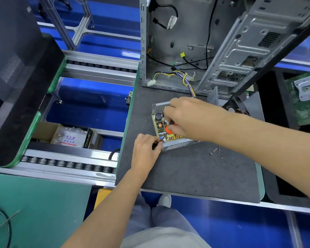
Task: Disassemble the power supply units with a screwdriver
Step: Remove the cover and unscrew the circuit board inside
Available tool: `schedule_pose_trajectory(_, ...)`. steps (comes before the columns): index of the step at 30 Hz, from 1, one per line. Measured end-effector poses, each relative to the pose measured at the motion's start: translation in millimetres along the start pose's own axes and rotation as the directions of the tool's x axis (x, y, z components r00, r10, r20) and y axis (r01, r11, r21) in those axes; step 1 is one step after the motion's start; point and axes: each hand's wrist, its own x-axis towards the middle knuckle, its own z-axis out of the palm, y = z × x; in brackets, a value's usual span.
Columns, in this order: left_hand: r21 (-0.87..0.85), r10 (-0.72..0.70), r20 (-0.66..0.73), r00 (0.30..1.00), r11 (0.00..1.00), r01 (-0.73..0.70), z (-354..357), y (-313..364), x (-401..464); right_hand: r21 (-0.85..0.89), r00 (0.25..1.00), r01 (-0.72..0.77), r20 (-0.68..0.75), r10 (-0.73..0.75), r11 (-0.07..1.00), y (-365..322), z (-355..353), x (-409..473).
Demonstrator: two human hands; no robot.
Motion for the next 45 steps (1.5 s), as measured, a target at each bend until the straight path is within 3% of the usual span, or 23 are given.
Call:
schedule_pose_trajectory(10,0.052,0.090,-0.089,0.992,0.995,-0.086,-21.4,-14.9,5.1,0.294,0.985,-0.131,-0.070,0.158,0.947,24.3,-20.1,-13.7)
schedule_pose_trajectory(14,0.081,0.006,-0.060,0.998,0.997,-0.001,-28.7,-20.6,13.8,0.417,0.960,-0.206,-0.088,0.265,0.885,44.4,-17.4,-18.9)
schedule_pose_trajectory(20,0.120,0.051,-0.022,0.998,0.992,-0.048,-28.0,-22.9,21.3,0.500,0.913,-0.253,-0.159,0.375,0.828,58.5,-2.4,-20.4)
schedule_pose_trajectory(26,0.070,-0.026,-0.026,0.999,0.997,0.028,-31.2,-21.0,35.2,0.484,0.883,-0.277,-0.213,0.419,0.830,54.8,11.4,-6.5)
schedule_pose_trajectory(36,0.033,-0.180,0.070,0.981,0.984,0.178,-24.1,-8.3,72.0,0.252,0.946,-0.222,-0.178,0.270,0.942,46.9,8.3,33.8)
schedule_pose_trajectory(45,-0.006,-0.212,0.022,0.977,0.977,0.212,-13.7,-14.8,74.5,0.255,0.956,-0.184,-0.176,0.233,0.949,47.2,2.9,56.6)
